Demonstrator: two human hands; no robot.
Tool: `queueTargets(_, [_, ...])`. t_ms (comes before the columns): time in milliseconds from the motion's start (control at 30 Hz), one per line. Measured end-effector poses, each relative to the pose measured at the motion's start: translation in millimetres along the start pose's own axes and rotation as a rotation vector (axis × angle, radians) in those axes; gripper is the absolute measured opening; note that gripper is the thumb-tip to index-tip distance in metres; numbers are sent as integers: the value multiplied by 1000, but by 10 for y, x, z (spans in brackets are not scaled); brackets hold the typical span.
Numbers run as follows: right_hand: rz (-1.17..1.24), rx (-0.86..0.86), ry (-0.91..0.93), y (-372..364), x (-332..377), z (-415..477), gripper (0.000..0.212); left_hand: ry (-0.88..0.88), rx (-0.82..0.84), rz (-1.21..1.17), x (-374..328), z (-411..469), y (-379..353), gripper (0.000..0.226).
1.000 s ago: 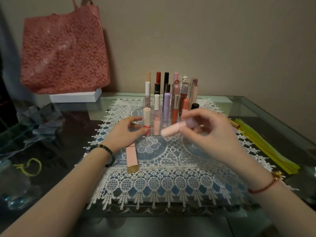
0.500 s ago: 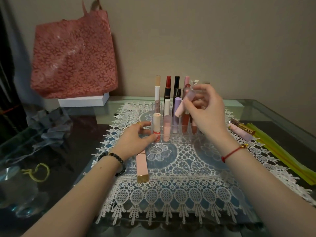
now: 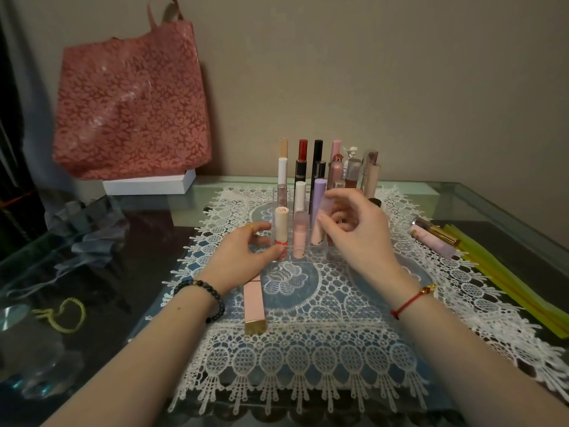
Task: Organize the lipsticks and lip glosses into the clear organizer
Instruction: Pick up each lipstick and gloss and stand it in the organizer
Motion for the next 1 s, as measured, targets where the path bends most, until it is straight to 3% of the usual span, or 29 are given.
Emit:
queueTargets(800, [-179, 63, 75, -85, -129, -76, 27, -1, -6, -1, 3, 3, 4, 52])
queueTargets(1000, [-224, 10, 198, -9, 86, -32, 28, -4, 4, 0, 17, 9, 2, 54])
Point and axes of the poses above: each hand's wrist, its own z-axis towards the middle knuckle, its own y-axis out of the back of the hand, x = y × z, the point moved 6 cm from there along z, towards the middle knuckle, and after that the axes turned 14 degrees about -x, right-handed, at the moved point
